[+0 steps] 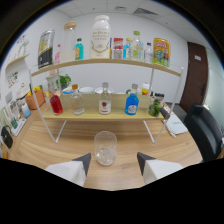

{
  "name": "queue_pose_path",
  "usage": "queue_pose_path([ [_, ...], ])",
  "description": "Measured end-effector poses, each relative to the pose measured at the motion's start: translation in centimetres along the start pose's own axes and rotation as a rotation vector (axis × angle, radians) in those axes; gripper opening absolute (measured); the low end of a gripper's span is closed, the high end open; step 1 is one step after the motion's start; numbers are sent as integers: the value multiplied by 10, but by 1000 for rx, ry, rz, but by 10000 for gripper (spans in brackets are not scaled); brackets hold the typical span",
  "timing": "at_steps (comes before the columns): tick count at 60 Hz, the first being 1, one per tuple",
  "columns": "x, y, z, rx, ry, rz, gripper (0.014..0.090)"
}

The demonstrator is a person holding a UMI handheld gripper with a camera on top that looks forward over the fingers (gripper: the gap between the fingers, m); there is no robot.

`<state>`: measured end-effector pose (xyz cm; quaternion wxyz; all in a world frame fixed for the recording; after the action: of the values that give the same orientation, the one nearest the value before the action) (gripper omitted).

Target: Make me a cup of Vodka Sunrise.

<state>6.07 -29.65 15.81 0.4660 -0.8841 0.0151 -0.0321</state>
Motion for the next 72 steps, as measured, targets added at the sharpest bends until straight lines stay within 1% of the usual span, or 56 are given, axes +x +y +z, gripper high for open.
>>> queue_pose_path([
  [16,-6,6,-15,-9,20,-1,859],
  [23,-21,20,-24,-17,26,12,859],
  [30,-53,29,-32,-2,-1,39,850],
  [35,-86,20,-33,45,-40,61,851],
  [42,-130,-10,-28,146,-95,62,852],
  [48,-159,-43,-17,232,-115,47,860],
  [52,-172,-64,-4,275,-118,36,864],
  [63,-193,-111,38,344,-108,20,859],
  [70,-198,-129,64,341,-97,15,828],
  [72,-199,-133,71,347,-99,13,800],
])
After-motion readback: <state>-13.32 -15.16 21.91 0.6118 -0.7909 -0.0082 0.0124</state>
